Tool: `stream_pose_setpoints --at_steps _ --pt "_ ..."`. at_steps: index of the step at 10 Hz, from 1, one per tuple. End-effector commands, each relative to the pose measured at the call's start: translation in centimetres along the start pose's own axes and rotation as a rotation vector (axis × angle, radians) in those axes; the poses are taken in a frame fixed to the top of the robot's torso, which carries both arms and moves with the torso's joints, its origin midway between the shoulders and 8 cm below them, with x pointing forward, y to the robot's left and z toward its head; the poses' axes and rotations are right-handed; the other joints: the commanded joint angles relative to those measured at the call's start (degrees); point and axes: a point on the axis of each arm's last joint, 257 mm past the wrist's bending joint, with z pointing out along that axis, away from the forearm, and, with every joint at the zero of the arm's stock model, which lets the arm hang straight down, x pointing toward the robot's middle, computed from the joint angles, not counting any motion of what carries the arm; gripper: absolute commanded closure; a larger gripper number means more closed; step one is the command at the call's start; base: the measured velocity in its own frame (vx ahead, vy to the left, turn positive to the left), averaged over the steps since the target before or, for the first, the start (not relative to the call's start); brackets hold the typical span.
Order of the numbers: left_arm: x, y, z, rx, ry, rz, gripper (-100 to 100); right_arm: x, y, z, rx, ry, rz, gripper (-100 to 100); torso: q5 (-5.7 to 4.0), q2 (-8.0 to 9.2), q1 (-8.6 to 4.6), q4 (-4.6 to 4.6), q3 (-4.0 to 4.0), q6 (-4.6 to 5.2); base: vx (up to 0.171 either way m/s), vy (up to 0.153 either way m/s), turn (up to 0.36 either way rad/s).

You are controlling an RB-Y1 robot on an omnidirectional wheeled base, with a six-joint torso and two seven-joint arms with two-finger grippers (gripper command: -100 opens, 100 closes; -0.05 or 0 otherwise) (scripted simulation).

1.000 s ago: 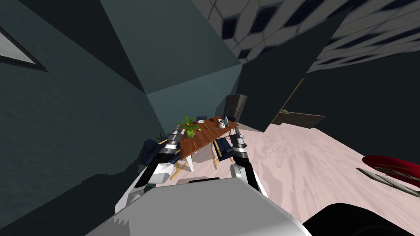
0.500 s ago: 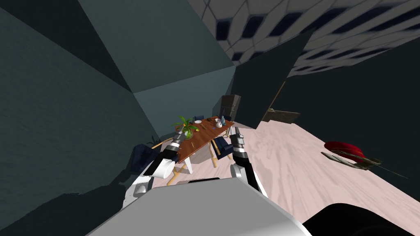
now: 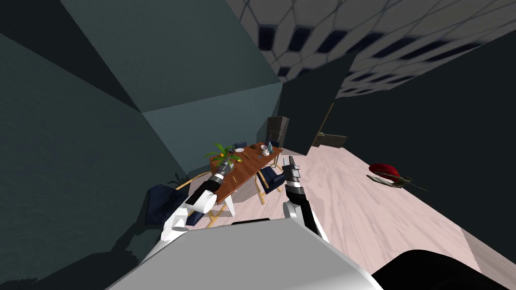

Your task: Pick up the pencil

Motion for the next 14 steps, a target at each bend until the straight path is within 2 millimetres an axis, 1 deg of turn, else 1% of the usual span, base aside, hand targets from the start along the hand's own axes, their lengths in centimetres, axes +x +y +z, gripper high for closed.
stream_pose_setpoints --at_steps 1,2,3,4,5,6,7,8,9,10,11,12,13,14 --pt "0.0 2.8 0.5 -0.084 0.021 0.001 -100 0.0 0.0 0.0 0.0 0.0 0.0 0 0.0 0.0 0.0 0.0 0.0 0.0 0.001 0.044 -0.209" --pt "-0.2 3.4 0.5 -0.102 0.018 0.001 -100 0.0 0.0 0.0 0.0 0.0 0.0 0 0.0 -0.04 0.01 -0.01 -0.02 0.05 -0.005 0.046 -0.126" --pt "-0.1 5.4 0.9 -0.169 0.039 0.002 -100 0.0 0.0 0.0 0.0 0.0 0.0 0 0.0 0.0 0.0 -0.01 0.0 -0.01 -0.007 0.056 -0.225" --pt "-0.4 6.1 0.7 -0.184 0.032 0.002 -100 0.0 0.0 0.0 0.0 0.0 0.0 0 0.01 -0.01 0.04 0.0 0.0 0.04 -0.01 0.053 -0.138" --pt "-0.7 8.5 0.9 -0.253 0.045 0.004 -100 0.0 0.0 0.0 0.0 0.0 0.0 0 0.01 0.0 0.03 0.0 0.0 0.0 -0.01 0.044 -0.269" --pt "-0.7 8.8 0.8 -0.269 0.045 0.004 -100 0.0 0.0 0.0 0.0 0.0 0.0 0 0.0 0.01 0.01 0.0 0.0 0.04 -0.006 0.038 -0.135" --pt "-1.0 10.8 0.8 -0.329 0.057 0.007 -100 0.0 0.0 0.0 0.0 0.0 0.0 0 -0.01 -0.01 -0.02 0.0 0.0 -0.01 0.003 0.041 -0.225" --pt "-1.1 11.5 0.6 -0.352 0.055 0.008 -100 0.0 0.0 0.0 0.0 0.0 0.0 0 0.0 -0.04 -0.01 -0.01 -0.02 0.03 0.0 0.04 -0.135" --pt "-1.1 11.6 0.5 -0.356 0.055 0.008 -100 0.0 0.0 0.0 0.0 0.0 0.0 0 -0.01 -0.04 -0.03 -0.01 -0.02 -0.01 -0.002 0.015 0.003" --pt "-1.7 14.1 0.2 -0.433 0.063 0.011 -100 0.0 0.0 0.0 0.0 0.0 0.0 0 -0.02 -0.03 -0.11 -0.01 -0.02 -0.03 0.004 0.018 -0.23" --pt "-1.7 14.3 0.0 -0.445 0.063 0.012 -100 0.0 0.0 0.0 0.0 0.0 0.0 0 -0.03 -0.05 -0.1 -0.01 -0.03 0.03 0.003 0.028 -0.16" --pt "-1.8 15.9 -0.3 -0.507 0.079 0.017 -100 0.0 0.0 0.0 0.0 0.0 0.0 0 -0.02 -0.05 -0.08 -0.01 -0.03 -0.02 0.002 0.032 -0.261" --pt "-2.4 17.0 -0.7 -0.534 0.068 0.016 -100 0.0 0.0 0.0 0.0 0.0 0.0 0 -0.01 -0.06 -0.06 -0.01 -0.03 0.03 -0.001 0.032 -0.139" --pt "-2.5 18.3 -1.1 -0.59 0.086 0.023 -100 0.0 0.0 0.0 0.0 0.0 0.0 0 -0.02 -0.05 -0.07 -0.01 -0.03 -0.03 0.002 0.035 -0.24"
